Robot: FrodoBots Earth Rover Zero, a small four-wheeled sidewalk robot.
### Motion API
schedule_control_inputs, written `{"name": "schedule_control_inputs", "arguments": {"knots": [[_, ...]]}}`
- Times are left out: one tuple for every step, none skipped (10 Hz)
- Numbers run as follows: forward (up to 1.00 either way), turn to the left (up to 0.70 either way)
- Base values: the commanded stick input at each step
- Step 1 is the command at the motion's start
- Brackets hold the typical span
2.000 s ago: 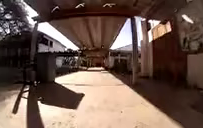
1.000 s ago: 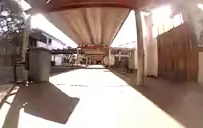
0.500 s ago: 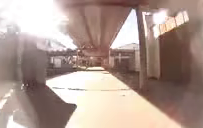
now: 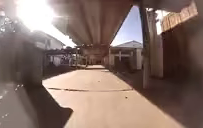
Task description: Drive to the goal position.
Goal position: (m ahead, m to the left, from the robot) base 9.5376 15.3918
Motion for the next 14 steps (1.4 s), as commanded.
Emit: {"name": "schedule_control_inputs", "arguments": {"knots": [[0.5,0.0],[0.5,0.0],[0.5,0.0],[0.5,0.0],[0.5,0.0],[0.5,0.0],[0.5,0.0],[0.5,0.0],[0.5,0.0],[0.5,0.0],[0.5,0.0],[0.5,0.0],[0.5,0.0],[0.5,0.0]]}}
